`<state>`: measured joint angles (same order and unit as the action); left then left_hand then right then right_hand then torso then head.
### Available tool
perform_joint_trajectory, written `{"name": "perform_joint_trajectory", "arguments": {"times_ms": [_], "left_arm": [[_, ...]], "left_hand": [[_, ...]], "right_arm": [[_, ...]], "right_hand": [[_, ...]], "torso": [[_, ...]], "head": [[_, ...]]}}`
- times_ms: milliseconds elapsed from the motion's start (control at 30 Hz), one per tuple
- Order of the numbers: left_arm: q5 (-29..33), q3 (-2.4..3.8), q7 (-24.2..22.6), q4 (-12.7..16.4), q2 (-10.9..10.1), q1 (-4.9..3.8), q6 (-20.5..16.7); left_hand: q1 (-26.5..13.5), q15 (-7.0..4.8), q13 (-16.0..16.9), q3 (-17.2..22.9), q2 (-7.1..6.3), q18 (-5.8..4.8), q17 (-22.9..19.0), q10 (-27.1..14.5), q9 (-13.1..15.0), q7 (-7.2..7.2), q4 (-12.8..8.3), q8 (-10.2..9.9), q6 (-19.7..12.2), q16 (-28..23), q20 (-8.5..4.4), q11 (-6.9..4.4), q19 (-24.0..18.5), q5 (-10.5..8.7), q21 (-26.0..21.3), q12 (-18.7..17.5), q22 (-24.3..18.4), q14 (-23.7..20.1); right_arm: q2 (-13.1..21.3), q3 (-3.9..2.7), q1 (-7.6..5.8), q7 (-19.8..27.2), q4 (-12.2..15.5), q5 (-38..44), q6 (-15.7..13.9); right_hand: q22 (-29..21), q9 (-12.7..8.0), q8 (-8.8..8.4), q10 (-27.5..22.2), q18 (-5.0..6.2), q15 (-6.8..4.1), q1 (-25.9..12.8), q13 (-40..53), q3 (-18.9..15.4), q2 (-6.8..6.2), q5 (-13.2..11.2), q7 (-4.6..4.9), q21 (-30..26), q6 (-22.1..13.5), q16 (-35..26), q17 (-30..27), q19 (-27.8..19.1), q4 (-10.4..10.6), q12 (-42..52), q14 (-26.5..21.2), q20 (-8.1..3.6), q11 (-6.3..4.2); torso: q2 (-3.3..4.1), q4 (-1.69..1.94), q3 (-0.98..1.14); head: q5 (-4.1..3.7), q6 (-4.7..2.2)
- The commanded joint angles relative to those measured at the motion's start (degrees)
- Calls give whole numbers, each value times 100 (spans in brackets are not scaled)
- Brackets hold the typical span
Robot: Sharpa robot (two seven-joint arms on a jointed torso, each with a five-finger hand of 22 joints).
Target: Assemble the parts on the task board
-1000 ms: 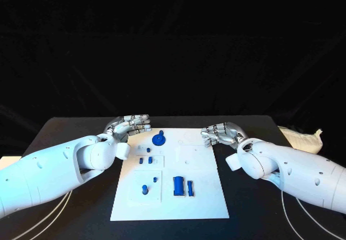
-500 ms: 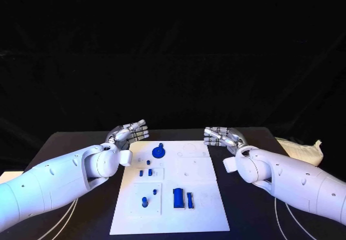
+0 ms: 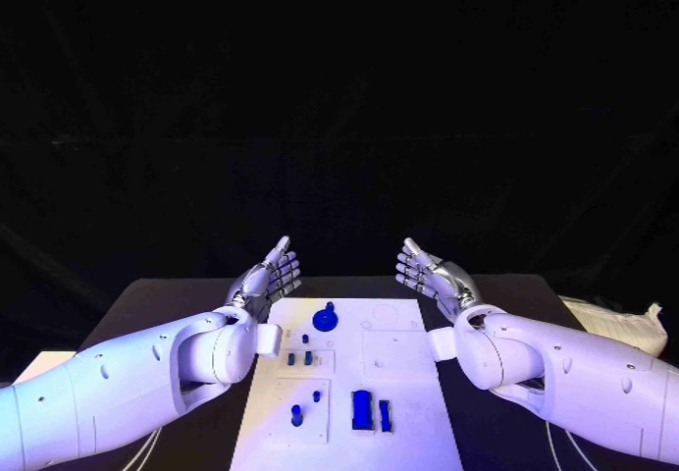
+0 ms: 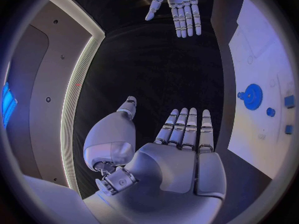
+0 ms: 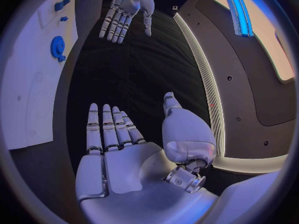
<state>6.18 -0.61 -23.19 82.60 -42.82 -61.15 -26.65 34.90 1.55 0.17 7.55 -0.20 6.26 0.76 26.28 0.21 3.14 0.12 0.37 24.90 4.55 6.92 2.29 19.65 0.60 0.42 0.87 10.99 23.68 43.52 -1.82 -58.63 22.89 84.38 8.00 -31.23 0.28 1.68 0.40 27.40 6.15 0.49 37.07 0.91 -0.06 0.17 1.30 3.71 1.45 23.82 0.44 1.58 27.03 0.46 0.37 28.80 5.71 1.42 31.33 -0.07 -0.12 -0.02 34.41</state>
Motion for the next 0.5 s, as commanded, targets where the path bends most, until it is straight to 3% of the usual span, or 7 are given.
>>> {"name": "perform_joint_trajectory", "arguments": {"times_ms": [33,67,100,133,167,267,500], "left_arm": [[-425,26,-470,286,-65,35,-1120],[-460,32,-504,366,-87,46,-1232],[-506,41,-550,475,-116,62,-1384],[-532,46,-576,535,-133,70,-1468],[-555,50,-598,587,-147,78,-1541],[-603,58,-645,699,-177,94,-1696],[-618,61,-661,735,-187,99,-1747]], "left_hand": [[-1107,-155,-17,-240,20,-188,-76,-832,-21,-314,-12,-37,-791,-455,-220,-229,-622,-60,-42,-87,-348,-750],[-1200,-155,-17,-259,20,-626,-76,-901,-21,-314,-12,-37,-857,-455,-238,-229,-676,-60,-42,-87,-377,-815],[-1322,-155,-17,-280,20,-626,-76,-995,-21,-314,-12,-37,-942,-455,-262,-229,-745,-60,-42,-87,-416,-896],[-1412,-155,-17,-303,20,-626,-76,-1063,-21,-314,-12,-37,-1006,-455,-278,-229,-795,-60,-42,-87,-445,-959],[-1493,-155,-17,-314,20,-626,-76,-1123,-21,-314,-12,-37,-1067,-455,-692,-229,-841,-60,-42,-87,-470,-1014],[-1701,-155,-17,-755,20,-626,-76,-1280,-21,-314,-12,-37,-1215,-455,-692,-229,-956,-60,-42,-87,-535,-1157],[-2162,-155,-17,-755,20,-626,-76,-1629,-21,-314,-12,-37,-1545,-455,-692,-229,-1207,-60,-42,-87,-681,-1467]], "right_arm": [[57,71,-67,541,260,-598,-952],[71,97,-88,577,332,-646,-1033],[90,132,-114,622,422,-708,-1136],[99,149,-128,646,469,-740,-1188],[107,163,-138,664,505,-765,-1230],[117,182,-153,690,557,-800,-1288],[117,182,-153,690,557,-800,-1289]], "right_hand": [[-28,-168,-40,-877,-185,-49,-1182,-91,6,-17,-130,-371,-145,-757,-44,-158,-863,-46,-37,-917,-571,-142],[-28,-168,-40,-951,-185,-49,-1280,-91,6,-17,-130,-371,-145,-820,-44,-158,-932,-46,-37,-994,-571,-142],[-28,-168,-40,-1044,-615,-49,-1409,-91,6,-17,-130,-371,-145,-905,-44,-158,-1026,-46,-37,-1095,-571,-142],[-28,-168,-40,-1114,-615,-49,-1504,-91,6,-17,-130,-371,-145,-964,-44,-158,-1099,-46,-37,-1169,-571,-142],[-28,-168,-40,-1176,-615,-49,-1590,-91,6,-17,-130,-371,-145,-1021,-44,-158,-1159,-46,-37,-1234,-571,-142],[-28,-168,-40,-1338,-615,-49,-1809,-91,6,-17,-130,-371,-145,-1161,-44,-158,-1319,-46,-37,-1407,-571,-142],[-28,-168,-40,-1699,-615,-49,-2295,-91,6,-17,-130,-371,-145,-1475,-44,-158,-1674,-46,-37,-1785,-571,-142]], "torso": [[-15,7,12],[-15,7,12],[-15,7,12],[-15,7,12],[-15,7,12],[-15,7,12],[-15,7,12]], "head": [[2,-4],[2,-4],[2,-4],[2,-4],[2,-4],[2,-4],[2,-4]]}}
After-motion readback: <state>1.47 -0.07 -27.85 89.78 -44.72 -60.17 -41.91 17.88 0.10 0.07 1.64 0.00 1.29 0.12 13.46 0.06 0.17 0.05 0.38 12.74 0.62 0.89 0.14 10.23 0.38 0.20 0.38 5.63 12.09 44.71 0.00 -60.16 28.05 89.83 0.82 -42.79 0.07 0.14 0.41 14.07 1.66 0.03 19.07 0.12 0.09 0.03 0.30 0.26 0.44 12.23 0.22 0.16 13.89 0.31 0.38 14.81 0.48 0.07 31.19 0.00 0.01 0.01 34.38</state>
